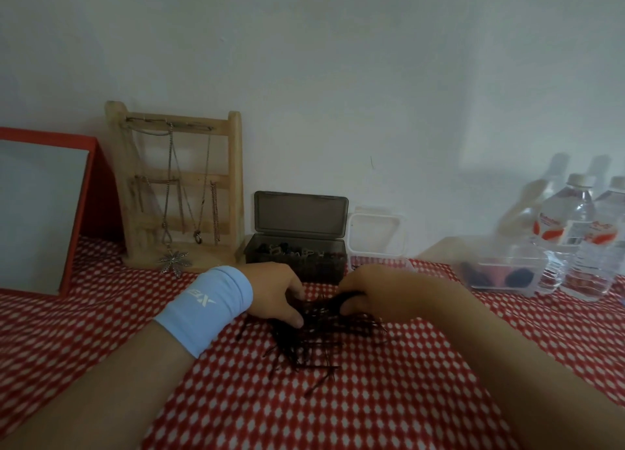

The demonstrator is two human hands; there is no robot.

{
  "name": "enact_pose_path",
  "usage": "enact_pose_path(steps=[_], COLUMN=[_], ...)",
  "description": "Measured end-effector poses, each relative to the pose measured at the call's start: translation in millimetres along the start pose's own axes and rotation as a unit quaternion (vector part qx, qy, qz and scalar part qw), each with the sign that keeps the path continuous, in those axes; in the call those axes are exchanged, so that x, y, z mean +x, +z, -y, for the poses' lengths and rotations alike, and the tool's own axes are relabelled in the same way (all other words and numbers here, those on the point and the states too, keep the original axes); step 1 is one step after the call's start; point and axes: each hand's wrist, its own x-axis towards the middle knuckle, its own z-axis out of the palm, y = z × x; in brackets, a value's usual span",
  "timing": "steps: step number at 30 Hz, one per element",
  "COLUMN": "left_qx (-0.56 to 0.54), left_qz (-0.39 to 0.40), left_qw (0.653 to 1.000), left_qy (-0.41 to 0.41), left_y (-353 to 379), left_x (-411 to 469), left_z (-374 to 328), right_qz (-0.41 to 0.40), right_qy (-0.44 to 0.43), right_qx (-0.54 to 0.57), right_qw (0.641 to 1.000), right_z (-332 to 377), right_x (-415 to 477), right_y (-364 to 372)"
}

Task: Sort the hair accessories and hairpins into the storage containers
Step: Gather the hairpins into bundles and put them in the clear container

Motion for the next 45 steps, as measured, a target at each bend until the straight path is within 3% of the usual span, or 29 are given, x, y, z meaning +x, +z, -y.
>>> enact_pose_path(steps=[11,15,19,25,29,32,33,35,38,45], left_qx=[0.01,-0.178,-0.236,-0.253,-0.135,-0.071,-0.066,-0.119,-0.213,-0.183], left_qz=[0.019,-0.088,-0.179,-0.139,-0.066,0.015,0.009,-0.102,-0.274,-0.315], left_qw=[1.0,0.979,0.953,0.956,0.988,0.997,0.998,0.987,0.93,0.905], left_qy=[-0.002,0.051,0.058,0.058,0.028,0.018,0.019,0.041,0.123,0.22], left_y=[-5,-9,-13,-19,-28,-27,-27,-27,-24,-15], left_x=[-3,-3,-2,-9,-18,-22,-21,-17,-13,-8], left_z=[4,-6,-8,-6,6,5,3,-4,-23,-30], right_qz=[-0.007,-0.034,-0.014,0.018,0.052,0.042,0.038,0.03,0.023,0.018], right_qy=[-0.007,-0.017,-0.017,-0.041,0.018,0.005,-0.004,-0.015,-0.031,-0.08], right_qx=[0.045,0.183,0.352,0.336,0.325,0.311,0.299,0.293,0.266,0.269], right_qw=[0.999,0.982,0.936,0.941,0.944,0.949,0.954,0.955,0.963,0.96], right_z=[-11,-10,-4,-4,-13,-13,-9,-1,5,9], right_x=[-4,-3,1,1,-8,-11,-11,-9,-4,3], right_y=[-9,-5,9,6,-3,-8,-9,-8,-5,3])
